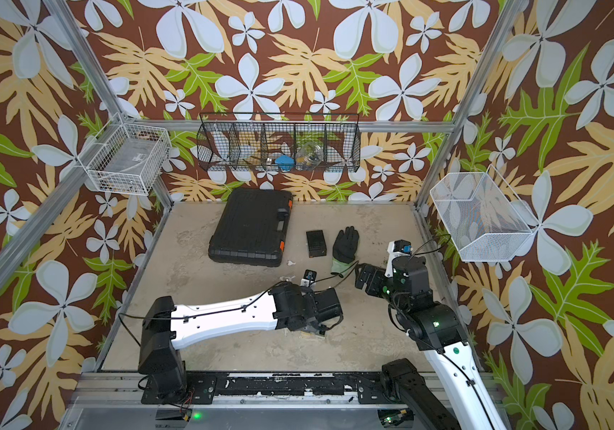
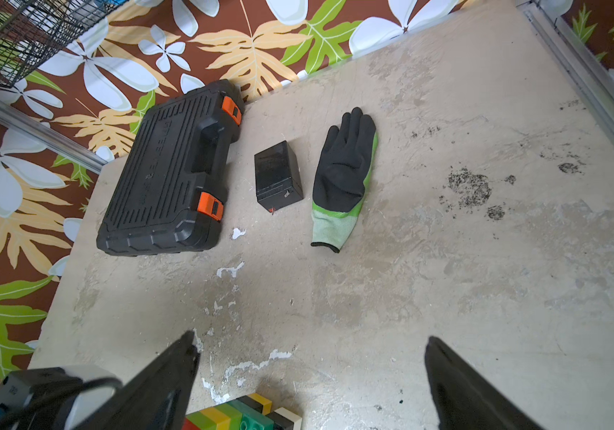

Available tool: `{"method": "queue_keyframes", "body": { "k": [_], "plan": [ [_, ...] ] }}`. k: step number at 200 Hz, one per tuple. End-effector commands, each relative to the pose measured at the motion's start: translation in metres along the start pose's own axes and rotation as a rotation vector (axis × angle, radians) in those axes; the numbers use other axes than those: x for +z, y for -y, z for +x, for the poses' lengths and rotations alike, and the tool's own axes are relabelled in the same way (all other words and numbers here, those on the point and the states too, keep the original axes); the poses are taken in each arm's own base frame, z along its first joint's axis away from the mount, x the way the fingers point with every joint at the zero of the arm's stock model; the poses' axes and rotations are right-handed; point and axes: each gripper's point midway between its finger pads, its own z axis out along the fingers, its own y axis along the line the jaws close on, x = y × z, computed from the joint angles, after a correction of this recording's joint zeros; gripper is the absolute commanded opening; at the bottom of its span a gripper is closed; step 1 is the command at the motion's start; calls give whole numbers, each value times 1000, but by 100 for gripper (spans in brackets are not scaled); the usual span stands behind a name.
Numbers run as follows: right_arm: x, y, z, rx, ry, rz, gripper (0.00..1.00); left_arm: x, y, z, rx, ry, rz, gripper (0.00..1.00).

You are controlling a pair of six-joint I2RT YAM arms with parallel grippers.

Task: Assemble a giraffe with lego
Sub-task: Assemble the lego brick with the lego brick.

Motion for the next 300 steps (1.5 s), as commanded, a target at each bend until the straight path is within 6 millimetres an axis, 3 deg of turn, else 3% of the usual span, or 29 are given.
{"method": "queue_keyframes", "body": {
  "k": [1, 45, 116, 165, 195, 229, 251, 272, 287, 300],
  "plan": [
    [-3, 1, -4, -5, 16, 12, 97, 8, 7, 25, 33, -134, 37, 40],
    [-2, 1, -6, -10, 21, 15, 97, 3, 19, 13, 43, -121, 70, 40],
    [1, 2, -5, -12, 16, 18, 97, -5, 18, 6, 36, -101, 61, 48],
    [3, 1, -4, -12, 10, 11, 97, -15, 18, -9, 42, -55, 48, 49],
    [5, 0, -2, -10, 1, 8, 97, -21, 16, -16, 44, -33, 37, 58],
    [5, 0, 2, -15, -14, 2, 97, -29, 15, -22, 38, -9, 40, 58],
    [5, -1, 15, -41, -79, -11, 98, -52, 12, -37, 12, 41, 65, 58],
    [6, -1, 40, -41, -180, -41, 100, -88, 6, -57, -49, 116, 133, 59],
    [7, -5, 60, -38, -260, -84, 100, -106, -10, -71, -97, 147, 150, 64],
    [7, -13, 75, -37, -325, -145, 100, -109, -34, -79, -133, 150, 127, 69]
  ]
}}
